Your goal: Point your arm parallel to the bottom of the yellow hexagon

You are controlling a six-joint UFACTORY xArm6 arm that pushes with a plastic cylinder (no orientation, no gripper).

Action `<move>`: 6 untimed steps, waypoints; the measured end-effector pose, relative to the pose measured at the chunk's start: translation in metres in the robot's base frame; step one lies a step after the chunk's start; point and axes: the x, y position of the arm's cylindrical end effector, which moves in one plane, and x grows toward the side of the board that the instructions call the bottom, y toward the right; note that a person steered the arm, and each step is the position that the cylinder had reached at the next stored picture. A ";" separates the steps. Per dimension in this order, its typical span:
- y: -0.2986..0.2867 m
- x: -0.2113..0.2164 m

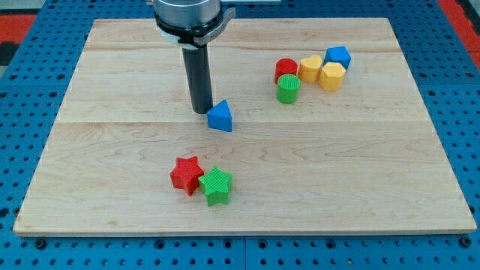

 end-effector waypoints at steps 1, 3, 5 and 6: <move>0.015 -0.004; 0.049 0.108; 0.119 0.090; 0.175 0.045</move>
